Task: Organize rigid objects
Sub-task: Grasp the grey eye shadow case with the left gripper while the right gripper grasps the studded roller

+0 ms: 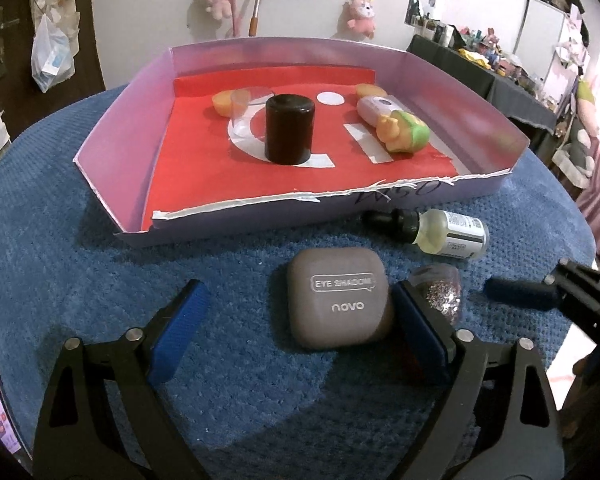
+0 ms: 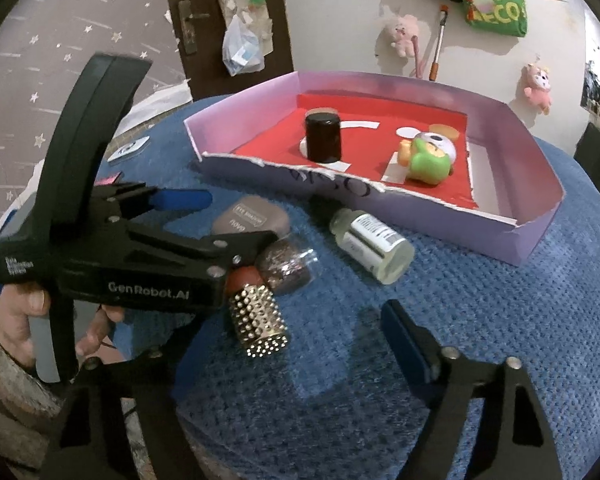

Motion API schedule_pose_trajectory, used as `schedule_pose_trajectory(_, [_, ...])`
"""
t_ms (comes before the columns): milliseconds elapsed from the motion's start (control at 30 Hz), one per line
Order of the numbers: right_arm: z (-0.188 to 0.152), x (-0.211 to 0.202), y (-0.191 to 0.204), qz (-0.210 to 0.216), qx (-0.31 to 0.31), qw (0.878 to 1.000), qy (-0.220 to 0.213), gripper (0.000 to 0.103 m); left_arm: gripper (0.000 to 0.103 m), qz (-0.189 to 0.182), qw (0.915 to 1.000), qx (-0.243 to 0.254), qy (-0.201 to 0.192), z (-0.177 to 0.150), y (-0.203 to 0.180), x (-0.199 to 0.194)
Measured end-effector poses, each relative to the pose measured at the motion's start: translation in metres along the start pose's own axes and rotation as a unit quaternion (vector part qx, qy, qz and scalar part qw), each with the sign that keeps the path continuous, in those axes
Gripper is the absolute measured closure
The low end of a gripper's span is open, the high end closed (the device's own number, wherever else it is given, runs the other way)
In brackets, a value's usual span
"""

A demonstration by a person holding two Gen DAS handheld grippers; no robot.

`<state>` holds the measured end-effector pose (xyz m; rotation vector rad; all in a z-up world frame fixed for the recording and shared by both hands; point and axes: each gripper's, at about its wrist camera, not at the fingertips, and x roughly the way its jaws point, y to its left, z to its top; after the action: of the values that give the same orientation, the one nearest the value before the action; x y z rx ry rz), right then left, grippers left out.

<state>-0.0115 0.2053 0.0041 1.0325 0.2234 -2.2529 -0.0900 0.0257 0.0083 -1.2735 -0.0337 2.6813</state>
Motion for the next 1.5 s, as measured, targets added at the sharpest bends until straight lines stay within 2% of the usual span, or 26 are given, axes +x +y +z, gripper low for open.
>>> schedule_pose_trajectory(100, [-0.001,0.004,0.005,0.009,-0.012,1.0,0.004,0.042,0.029,-0.008,0.9999,0.004,-0.004,0.001,-0.002,-0.002])
schedule_pose_trajectory(167, [-0.001,0.004,0.008,0.013,-0.019,1.0,0.004,0.05,0.048,-0.021,0.9997,0.007,-0.005,0.002,-0.005,-0.003])
schedule_pose_trajectory(267, [-0.001,0.004,0.012,0.023,-0.027,0.999,-0.001,0.076,0.049,-0.023,0.9996,0.014,-0.005,0.002,-0.008,-0.004])
schedule_pose_trajectory(467, [0.0,-0.001,0.008,0.021,-0.017,1.0,0.001,0.076,0.05,-0.035,0.9993,-0.005,-0.008,0.002,0.002,-0.008])
schedule_pose_trajectory(667, [0.008,-0.019,-0.01,0.021,0.014,0.999,-0.024,0.076,0.051,-0.041,0.9987,-0.009,-0.028,0.005,0.003,-0.026])
schedule_pose_trajectory(900, [0.022,-0.029,-0.017,0.017,0.021,0.998,-0.048,0.076,0.052,-0.05,0.9977,-0.002,-0.047,0.012,-0.002,-0.039])
schedule_pose_trajectory(1167, [0.028,-0.029,-0.022,0.016,0.029,0.998,-0.053,0.076,0.054,-0.059,0.9969,-0.005,-0.053,0.017,0.0,-0.041])
schedule_pose_trajectory(1333, [0.033,-0.032,-0.025,0.019,0.031,0.998,-0.058,0.076,0.054,-0.056,0.9964,-0.001,-0.063,0.024,-0.002,-0.043])
schedule_pose_trajectory(1500, [0.041,-0.03,-0.027,0.013,0.029,0.998,-0.061,0.076,0.054,-0.048,0.9972,0.002,-0.056,0.022,-0.004,-0.034])
